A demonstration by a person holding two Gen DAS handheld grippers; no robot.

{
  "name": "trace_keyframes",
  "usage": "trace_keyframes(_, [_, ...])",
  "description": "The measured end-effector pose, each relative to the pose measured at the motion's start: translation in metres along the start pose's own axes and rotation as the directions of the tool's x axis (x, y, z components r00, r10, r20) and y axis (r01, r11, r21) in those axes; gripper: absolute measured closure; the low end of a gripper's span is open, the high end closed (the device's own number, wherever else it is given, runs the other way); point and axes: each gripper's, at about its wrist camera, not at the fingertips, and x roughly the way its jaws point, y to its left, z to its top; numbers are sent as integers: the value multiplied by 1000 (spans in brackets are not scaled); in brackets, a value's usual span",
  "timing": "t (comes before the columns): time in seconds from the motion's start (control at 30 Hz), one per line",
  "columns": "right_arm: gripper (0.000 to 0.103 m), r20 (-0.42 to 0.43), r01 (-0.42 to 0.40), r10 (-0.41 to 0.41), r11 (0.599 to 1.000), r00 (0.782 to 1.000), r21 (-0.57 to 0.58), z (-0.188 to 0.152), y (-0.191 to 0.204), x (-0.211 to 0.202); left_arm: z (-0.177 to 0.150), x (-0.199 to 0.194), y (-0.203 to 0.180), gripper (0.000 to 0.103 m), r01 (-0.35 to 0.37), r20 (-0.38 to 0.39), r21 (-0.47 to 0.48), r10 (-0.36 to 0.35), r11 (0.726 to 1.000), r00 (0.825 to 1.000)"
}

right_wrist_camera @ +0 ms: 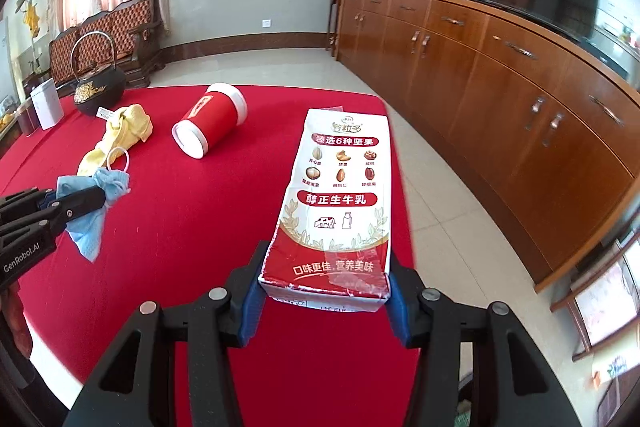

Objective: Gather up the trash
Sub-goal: 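Carry the blue mask and milk box over the black bin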

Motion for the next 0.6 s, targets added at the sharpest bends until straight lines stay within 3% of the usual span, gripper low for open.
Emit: trace_keyframes(0.6, [49, 24, 104, -109, 984, 994, 141, -89, -72, -117, -28, -54, -92, 88, 74, 51, 109, -80, 991, 996])
